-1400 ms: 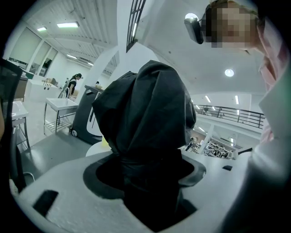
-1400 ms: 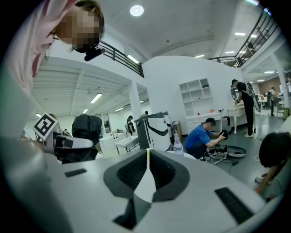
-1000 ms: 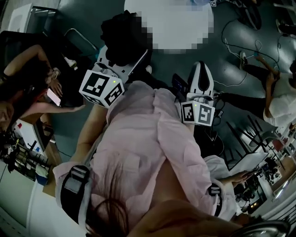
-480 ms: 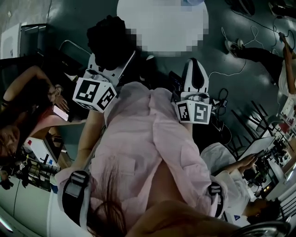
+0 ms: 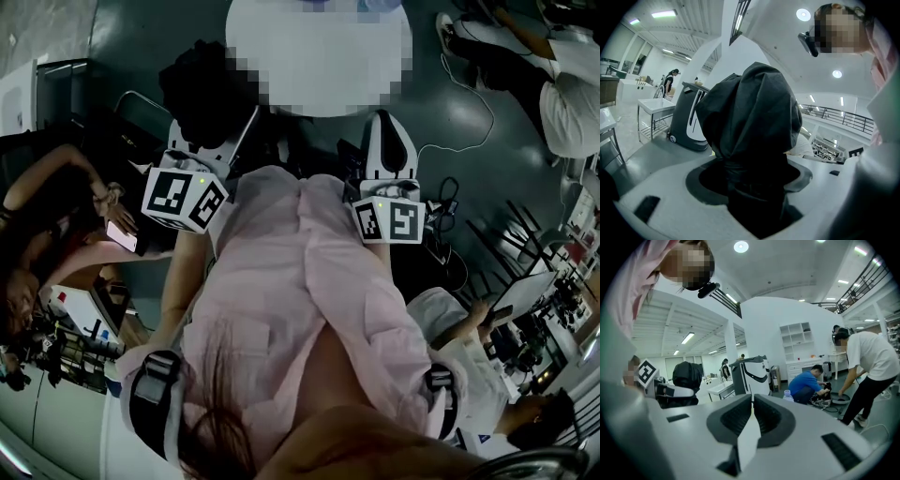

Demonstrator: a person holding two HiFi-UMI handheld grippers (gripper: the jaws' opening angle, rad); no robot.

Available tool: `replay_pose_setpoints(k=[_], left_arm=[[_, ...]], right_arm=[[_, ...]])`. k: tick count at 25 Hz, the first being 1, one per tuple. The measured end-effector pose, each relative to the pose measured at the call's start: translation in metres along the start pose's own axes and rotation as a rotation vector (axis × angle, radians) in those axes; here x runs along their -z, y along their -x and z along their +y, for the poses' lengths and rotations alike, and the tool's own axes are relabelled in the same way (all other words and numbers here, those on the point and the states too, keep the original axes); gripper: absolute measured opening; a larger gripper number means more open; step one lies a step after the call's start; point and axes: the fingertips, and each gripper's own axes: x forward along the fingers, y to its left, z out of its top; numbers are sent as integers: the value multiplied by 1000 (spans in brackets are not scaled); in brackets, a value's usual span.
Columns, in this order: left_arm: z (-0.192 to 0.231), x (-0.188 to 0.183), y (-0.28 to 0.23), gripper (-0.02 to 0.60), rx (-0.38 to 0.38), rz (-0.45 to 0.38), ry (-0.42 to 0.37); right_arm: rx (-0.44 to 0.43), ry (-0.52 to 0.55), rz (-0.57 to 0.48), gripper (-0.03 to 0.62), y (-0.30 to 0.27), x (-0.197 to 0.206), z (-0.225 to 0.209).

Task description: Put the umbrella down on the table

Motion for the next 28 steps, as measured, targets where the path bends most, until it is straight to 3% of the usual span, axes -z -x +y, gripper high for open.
replay_pose_setpoints(k=[17,24,28], left_arm=[[2,1,-33,318,-168,-89,11],[6,3,-31,318,-164,-58,-14],[14,8,-50,318,-141,47,-72]], right_arm=[[-179,37,-4,34,-56,-5,-43],[-163,27,4,34,-52,0,-40],[-110,2,-11,34,-50,0,-45]])
